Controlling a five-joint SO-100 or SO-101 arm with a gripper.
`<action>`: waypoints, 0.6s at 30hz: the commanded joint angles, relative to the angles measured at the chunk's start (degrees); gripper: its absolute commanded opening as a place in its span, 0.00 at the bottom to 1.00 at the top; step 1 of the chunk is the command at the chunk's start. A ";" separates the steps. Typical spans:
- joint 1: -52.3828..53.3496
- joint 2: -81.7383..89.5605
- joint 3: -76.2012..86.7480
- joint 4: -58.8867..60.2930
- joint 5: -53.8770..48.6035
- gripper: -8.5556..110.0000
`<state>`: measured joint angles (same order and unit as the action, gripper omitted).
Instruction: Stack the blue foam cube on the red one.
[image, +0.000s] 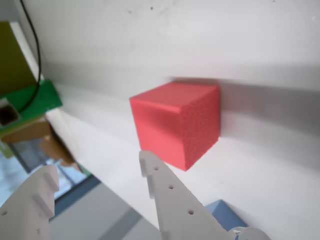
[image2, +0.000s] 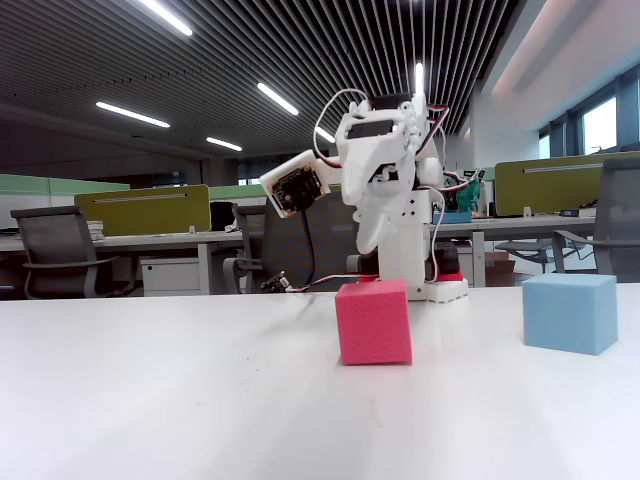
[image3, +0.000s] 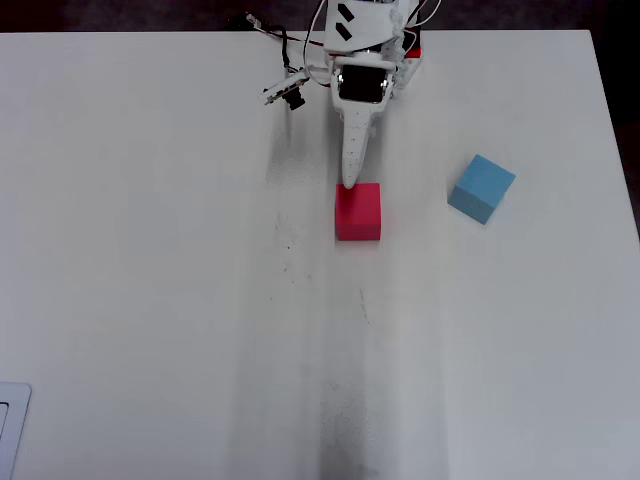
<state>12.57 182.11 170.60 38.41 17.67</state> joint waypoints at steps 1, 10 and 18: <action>-0.35 0.35 -0.44 -0.79 0.00 0.25; -0.62 0.35 -0.70 0.26 0.00 0.28; -2.99 0.00 -3.96 7.56 -0.35 0.29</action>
<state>10.99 182.11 170.60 41.84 17.67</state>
